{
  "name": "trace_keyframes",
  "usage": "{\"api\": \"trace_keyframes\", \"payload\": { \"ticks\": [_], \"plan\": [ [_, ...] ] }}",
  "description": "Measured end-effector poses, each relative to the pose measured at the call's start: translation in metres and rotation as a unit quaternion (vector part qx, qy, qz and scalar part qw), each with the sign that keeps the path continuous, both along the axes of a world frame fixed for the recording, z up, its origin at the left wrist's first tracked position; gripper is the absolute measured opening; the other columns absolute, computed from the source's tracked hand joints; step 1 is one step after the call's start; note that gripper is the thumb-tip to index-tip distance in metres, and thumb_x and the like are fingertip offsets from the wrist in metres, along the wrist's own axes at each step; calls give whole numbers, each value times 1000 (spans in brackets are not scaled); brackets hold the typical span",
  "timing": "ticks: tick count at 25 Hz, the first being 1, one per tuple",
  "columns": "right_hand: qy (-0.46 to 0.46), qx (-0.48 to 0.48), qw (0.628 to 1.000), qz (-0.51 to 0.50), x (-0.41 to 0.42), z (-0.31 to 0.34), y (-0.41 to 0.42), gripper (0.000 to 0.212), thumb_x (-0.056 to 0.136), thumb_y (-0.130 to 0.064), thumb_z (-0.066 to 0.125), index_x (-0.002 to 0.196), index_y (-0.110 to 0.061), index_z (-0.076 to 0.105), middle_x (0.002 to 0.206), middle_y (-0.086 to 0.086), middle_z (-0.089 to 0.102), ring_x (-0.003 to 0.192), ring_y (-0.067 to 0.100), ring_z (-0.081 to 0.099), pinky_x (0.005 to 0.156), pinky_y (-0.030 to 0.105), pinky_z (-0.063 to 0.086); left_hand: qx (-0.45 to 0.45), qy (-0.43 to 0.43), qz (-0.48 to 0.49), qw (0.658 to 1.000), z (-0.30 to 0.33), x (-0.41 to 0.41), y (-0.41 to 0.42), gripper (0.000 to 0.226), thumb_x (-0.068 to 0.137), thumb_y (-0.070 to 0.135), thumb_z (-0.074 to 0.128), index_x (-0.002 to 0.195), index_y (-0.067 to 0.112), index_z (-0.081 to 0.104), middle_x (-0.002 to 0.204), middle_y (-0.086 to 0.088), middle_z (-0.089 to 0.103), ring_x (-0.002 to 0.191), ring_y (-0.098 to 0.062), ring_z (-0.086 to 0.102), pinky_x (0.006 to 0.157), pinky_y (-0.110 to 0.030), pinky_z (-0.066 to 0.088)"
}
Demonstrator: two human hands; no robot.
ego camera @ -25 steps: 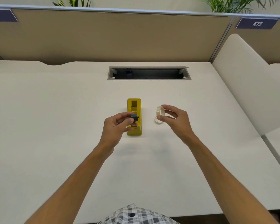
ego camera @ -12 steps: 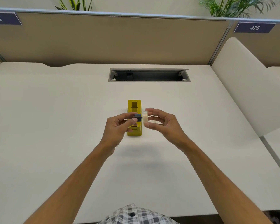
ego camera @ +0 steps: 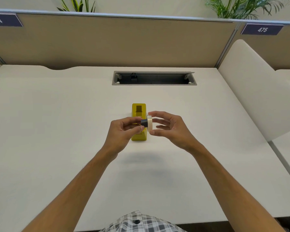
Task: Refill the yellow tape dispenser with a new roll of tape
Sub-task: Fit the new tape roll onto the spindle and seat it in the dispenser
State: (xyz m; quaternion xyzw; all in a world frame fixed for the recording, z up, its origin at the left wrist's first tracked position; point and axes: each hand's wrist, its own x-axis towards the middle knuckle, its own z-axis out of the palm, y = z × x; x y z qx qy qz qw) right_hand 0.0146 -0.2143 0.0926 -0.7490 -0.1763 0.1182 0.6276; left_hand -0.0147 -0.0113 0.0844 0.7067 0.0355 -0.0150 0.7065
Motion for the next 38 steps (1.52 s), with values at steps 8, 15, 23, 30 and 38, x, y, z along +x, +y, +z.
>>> {"api": "trace_keyframes", "payload": {
  "ticks": [8, 15, 23, 30, 38],
  "plan": [
    [-25, -37, 999, 7, 1, 5, 3, 55, 76, -7, 83, 124, -25, 64, 124, -9, 67, 117, 6, 61, 99, 22, 49, 18, -20, -37, 999, 5, -1, 0, 27, 80, 10, 77, 103, 26, 76, 95, 2, 78, 97, -14, 72, 81, -18, 55],
    [-57, -72, 996, -3, -3, 1, 9, 60, 73, -18, 87, 124, -29, 57, 122, -21, 61, 115, -1, 59, 97, 11, 46, 32, -8, -32, 999, 6, -2, 3, 27, 78, 12, 79, 102, 22, 76, 96, 1, 78, 97, -15, 72, 92, -36, 53],
    [-131, -117, 961, -214, -18, 3, 29, 38, 74, -54, 77, 99, -26, 70, 88, -13, 70, 79, 5, 66, 67, 24, 53, 31, -36, -20, 999, 4, -1, 0, 26, 79, 10, 79, 104, 16, 75, 97, 0, 77, 96, -15, 73, 84, -28, 58],
    [-245, -255, 901, -250, -33, 10, 43, 27, 77, -48, 77, 82, -22, 72, 71, -10, 69, 62, 11, 62, 55, 30, 52, 98, -122, -2, 988, -4, -3, -3, 28, 80, -5, 71, 105, 7, 71, 105, -6, 73, 98, -11, 72, 85, -22, 56],
    [-201, -271, 906, -255, -35, 14, 51, 21, 81, -40, 76, 84, -19, 71, 73, -6, 72, 67, 15, 66, 67, 37, 56, 146, -202, 8, 969, -10, -3, -5, 32, 78, -7, 73, 107, 7, 70, 105, -5, 71, 96, -16, 70, 85, -23, 56]
  ]
}}
